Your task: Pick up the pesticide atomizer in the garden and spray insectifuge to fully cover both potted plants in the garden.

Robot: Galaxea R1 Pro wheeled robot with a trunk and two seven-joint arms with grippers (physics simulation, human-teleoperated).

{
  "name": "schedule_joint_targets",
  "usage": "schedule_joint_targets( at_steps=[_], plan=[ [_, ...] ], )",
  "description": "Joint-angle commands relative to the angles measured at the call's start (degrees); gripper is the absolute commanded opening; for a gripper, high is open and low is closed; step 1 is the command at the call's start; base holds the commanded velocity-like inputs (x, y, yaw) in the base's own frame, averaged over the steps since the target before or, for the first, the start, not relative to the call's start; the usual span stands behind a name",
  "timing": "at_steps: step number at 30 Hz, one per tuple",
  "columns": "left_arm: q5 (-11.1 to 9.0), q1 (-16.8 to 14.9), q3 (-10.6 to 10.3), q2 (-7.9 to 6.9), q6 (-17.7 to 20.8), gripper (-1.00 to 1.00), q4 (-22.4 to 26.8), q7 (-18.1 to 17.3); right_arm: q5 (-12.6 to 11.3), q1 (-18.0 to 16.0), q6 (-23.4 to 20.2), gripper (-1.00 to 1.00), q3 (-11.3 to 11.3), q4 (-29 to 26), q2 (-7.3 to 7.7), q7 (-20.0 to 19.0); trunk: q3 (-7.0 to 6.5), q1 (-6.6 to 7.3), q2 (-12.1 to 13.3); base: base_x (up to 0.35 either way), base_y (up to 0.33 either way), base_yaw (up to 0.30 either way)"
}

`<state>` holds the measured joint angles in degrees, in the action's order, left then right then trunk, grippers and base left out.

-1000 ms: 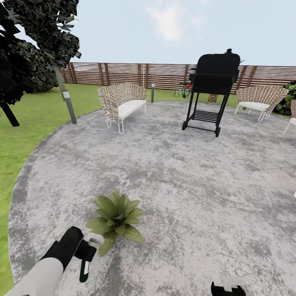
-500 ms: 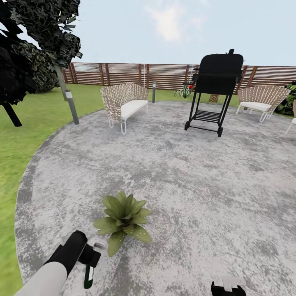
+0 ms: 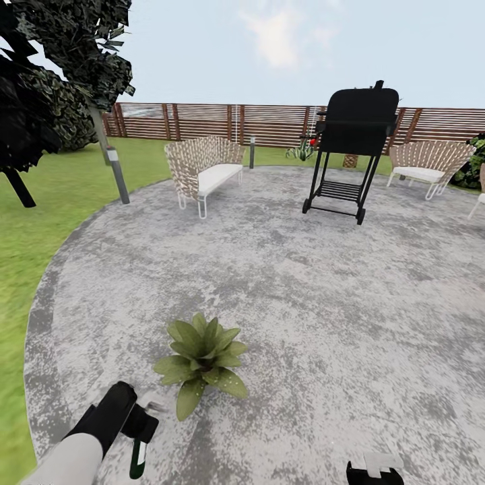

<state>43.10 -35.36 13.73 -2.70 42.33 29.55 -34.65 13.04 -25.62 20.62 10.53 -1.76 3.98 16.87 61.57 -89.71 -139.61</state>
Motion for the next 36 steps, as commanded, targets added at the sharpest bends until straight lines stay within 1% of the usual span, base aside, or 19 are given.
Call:
schedule_joint_targets(
  at_steps=[1, 3, 5, 6, 10, 11, 13, 18, 20, 22, 24, 26, 27, 28, 30, 31, 32, 34, 36],
  plan=[
    [0.76, -0.09, 0.38, 0.45, 0.2, -1.0, 0.08, -0.66, 0.59, -0.02, 0.2, 1.0, 0.46, 0.08, 0.03, 0.18, 0.05, 0.01, -0.02, 0.0, 0.0, 0.0],
    [0.84, -0.13, 0.33, 0.81, 0.59, -1.0, 0.07, -0.74, 0.61, -0.02, 0.19, 1.0, 0.46, 0.09, 0.06, 0.18, 0.05, 0.01, -0.02, 0.0, 0.0, -0.008],
    [0.99, -0.07, 0.12, 0.81, 0.69, -1.0, 0.07, -0.71, 0.61, -0.03, 0.19, 1.0, 0.46, 0.09, 0.06, 0.18, -0.01, 0.01, -0.02, 0.0, 0.0, -0.081],
    [1.35, -0.01, 0.0, 0.54, 0.72, -1.0, 0.07, -0.69, 0.59, -0.04, 0.19, 1.0, 0.46, 0.09, 0.11, 0.18, -0.05, 0.01, -0.02, 0.0, 0.0, -0.157],
    [3.65, 0.51, 0.06, -0.13, 0.74, -1.0, -0.05, -0.68, 0.59, -0.04, 0.18, 1.0, 0.46, 0.04, 0.14, 0.24, -0.27, 0.01, -0.02, 0.0, 0.0, -0.188],
    [4.69, 1.05, 0.07, -0.25, 0.72, -1.0, -0.04, -0.72, 0.58, -0.04, 0.15, 1.0, 0.46, 0.02, 0.15, 0.25, -0.33, 0.01, -0.02, -0.014, 0.0, -0.198],
    [5.94, 1.67, 0.05, -0.19, 0.72, -1.0, 0.01, -0.72, 0.58, -0.04, 0.13, 1.0, 0.47, 0.01, 0.19, 0.26, -0.4, 0.01, -0.02, -0.139, 0.047, -0.132],
    [6.57, 1.81, 0.07, 0.24, 0.74, -1.0, 0.06, -0.81, 0.66, -0.04, 0.14, 1.0, 0.48, 0.02, 0.24, 0.2, -0.43, 0.01, -0.02, -0.278, 0.125, -0.024],
    [7.13, 1.83, 0.07, 0.52, 0.77, -1.0, 0.04, -0.84, 0.65, -0.04, 0.15, 1.0, 0.47, 0.01, 0.24, 0.18, -0.44, 0.01, -0.02, -0.296, 0.172, -0.002],
    [8.21, 1.61, -0.3, 0.67, 0.86, -1.0, 0.06, -1.07, 0.64, -0.03, 0.2, 1.0, 0.48, 0.0, 0.24, 0.18, -0.44, 0.01, -0.02, -0.287, 0.195, -0.001],
    [8.53, 1.39, -1.26, 0.94, 1.14, -1.0, 0.06, -1.7, 0.66, -0.03, 0.18, 1.0, 0.49, 0.0, 0.25, 0.18, -0.44, 0.01, -0.02, -0.283, 0.206, 0.0],
    [8.67, 1.06, -3.32, 2.17, 2.95, -1.0, 0.07, -3.69, 0.66, -0.04, 0.17, 1.0, 0.48, 0.0, 0.29, 0.18, -0.44, 0.01, -0.02, -0.28, 0.217, 0.0],
    [8.76, 0.94, -4.44, 2.77, 4.87, -1.0, 0.23, -5.08, 0.65, -0.04, 0.17, 1.0, 0.49, 0.0, 0.3, 0.18, -0.44, 0.01, -0.02, -0.26, 0.206, 0.0],
    [8.89, 0.75, -6.18, 3.26, 7.85, -1.0, 0.65, -7.19, 0.66, -0.04, 0.19, 1.0, 0.49, 0.0, 0.32, 0.18, -0.44, 0.01, -0.02, -0.145, 0.115, 0.0],
    [8.96, -0.34, -8.53, 3.28, 10.96, -1.0, 1.03, -10.17, 0.66, -0.04, 0.17, 1.0, 0.47, 0.0, 0.32, 0.18, -0.44, 0.01, -0.02, -0.076, 0.06, 0.0],
    [9.06, -1.91, -9.99, 3.14, 12.19, -1.0, 1.12, -12.19, 0.67, -0.04, 0.19, 1.0, 0.46, 0.0, 0.33, 0.18, -0.44, 0.01, -0.02, -0.03, 0.024, 0.0],
    [9.16, -3.4, -10.87, 3.05, 12.82, -1.0, 1.16, -13.84, 0.67, -0.04, 0.17, 1.0, 0.47, 0.0, 0.33, 0.18, -0.44, 0.01, -0.02, -0.016, 0.012, 0.0],
    [9.28, -4.54, -11.53, 3.08, 13.27, -1.0, 1.19, -14.99, 0.67, -0.03, 0.16, 1.0, 0.48, 0.0, 0.33, 0.18, -0.44, 0.01, -0.02, -0.008, 0.006, 0.0],
    [9.34, -5.58, -11.88, 3.47, 13.49, -1.0, 1.5, -15.53, 0.67, -0.04, 0.17, 1.0, 0.51, 0.0, 0.33, 0.18, -0.44, 0.01, -0.02, -0.003, 0.002, 0.0]
  ],
)
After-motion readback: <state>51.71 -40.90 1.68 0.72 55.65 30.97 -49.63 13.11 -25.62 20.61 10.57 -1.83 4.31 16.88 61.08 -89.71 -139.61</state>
